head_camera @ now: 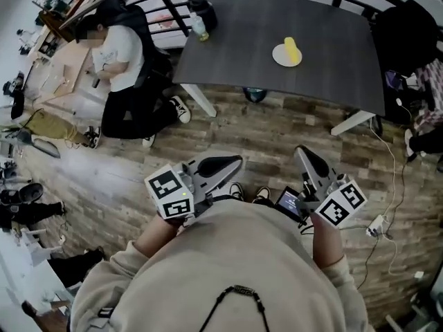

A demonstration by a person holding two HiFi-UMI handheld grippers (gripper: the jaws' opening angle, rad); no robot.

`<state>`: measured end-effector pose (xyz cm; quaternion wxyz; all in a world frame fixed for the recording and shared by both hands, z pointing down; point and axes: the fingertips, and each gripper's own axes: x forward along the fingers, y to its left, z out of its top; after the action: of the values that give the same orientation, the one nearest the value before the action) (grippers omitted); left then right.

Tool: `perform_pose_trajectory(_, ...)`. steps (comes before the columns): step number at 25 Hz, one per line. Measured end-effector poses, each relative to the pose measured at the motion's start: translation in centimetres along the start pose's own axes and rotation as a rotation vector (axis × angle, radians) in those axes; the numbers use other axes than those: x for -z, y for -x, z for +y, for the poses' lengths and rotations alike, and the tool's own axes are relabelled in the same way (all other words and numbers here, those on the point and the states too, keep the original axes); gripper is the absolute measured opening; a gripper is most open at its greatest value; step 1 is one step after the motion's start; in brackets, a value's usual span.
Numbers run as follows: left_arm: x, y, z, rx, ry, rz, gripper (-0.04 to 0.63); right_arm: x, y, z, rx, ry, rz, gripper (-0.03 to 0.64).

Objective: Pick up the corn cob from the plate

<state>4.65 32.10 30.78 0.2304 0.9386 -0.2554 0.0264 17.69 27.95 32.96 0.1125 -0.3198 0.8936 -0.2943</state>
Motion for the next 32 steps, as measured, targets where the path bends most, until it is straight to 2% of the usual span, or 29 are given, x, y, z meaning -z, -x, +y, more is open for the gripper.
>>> perform_pose_trajectory(2,-0.4,0.4,1.4,-0.031,0.043,-0.040,0.000,-0.8,0.5,-0.3,-0.001,-0.004,-0.020,0.015)
perform_pose_trajectory(5,-0.9,-2.0,2.9,-0.030,0.069,-0.065,0.000,-2.4,2.8,-2.6,0.048,0.019,-0.049,0.015)
perform_pose_trajectory(10,-0.1,-3.5,2.8,0.055,0.076,-0.060,0.000,-3.1,5.5,-5.0,0.133,0.067,-0.016,0.015)
perform_pose_trajectory(15,-0.5,-4.6,4.3,0.101,0.032,-0.040,0.000,-6.1,4.4,-5.2,0.176,0.119,-0.053,0.015)
perform_pose_trajectory(19,-1.4,-6.1,4.3,0.125,-0.087,0.001,0.000,-6.5,4.6,-4.4,0.210,0.123,-0.078,0.015)
perform_pose_trajectory(21,-2.7,-6.7,4.6,0.150,-0.122,-0.001,0.000,-7.0,4.1,-4.6,0.237,0.134,-0.075,0.015)
perform_pose_trajectory(28,-5.3,-9.6,11.1,0.205,-0.058,0.005,0.000,-9.2,-1.2,-7.2,0.297,0.178,-0.017,0.015)
perform_pose_trajectory(32,-6.1,-10.2,12.0,0.297,-0.067,0.018,0.000,-9.8,-3.0,-8.1,0.337,0.167,-0.010,0.015)
